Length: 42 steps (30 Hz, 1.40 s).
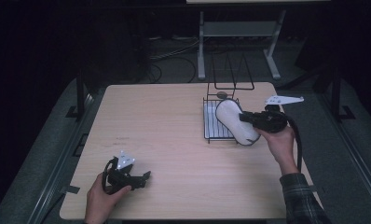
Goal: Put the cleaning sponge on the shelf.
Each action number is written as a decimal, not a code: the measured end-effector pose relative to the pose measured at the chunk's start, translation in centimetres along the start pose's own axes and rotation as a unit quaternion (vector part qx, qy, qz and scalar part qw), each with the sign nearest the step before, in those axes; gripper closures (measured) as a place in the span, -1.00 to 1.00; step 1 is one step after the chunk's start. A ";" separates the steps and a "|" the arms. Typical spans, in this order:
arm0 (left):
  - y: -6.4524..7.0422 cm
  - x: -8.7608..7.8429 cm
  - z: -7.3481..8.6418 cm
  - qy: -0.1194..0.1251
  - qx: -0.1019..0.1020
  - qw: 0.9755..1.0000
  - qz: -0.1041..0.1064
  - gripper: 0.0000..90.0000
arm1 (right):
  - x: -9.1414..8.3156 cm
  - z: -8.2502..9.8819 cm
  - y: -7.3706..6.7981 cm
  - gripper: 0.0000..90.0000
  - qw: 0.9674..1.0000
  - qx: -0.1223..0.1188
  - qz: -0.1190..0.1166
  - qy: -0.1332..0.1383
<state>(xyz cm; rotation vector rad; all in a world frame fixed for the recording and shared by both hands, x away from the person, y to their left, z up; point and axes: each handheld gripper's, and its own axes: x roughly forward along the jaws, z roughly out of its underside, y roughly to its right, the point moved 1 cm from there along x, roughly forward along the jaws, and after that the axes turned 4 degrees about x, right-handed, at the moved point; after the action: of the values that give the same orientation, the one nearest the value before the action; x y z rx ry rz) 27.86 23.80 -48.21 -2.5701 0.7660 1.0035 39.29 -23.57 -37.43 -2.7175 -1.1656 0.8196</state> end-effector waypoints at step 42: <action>0.0 0.0 0.0 0.000 0.000 1.000 0.000 -0.72 | 7.2 -1.7 3.2 0.78 0.997 0.070 0.010 -0.011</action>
<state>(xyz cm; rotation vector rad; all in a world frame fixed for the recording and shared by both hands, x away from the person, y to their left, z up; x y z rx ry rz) 27.86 23.80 -48.21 -2.5701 0.7662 1.0035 46.29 -20.61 -40.01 -2.6169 -1.0446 0.9007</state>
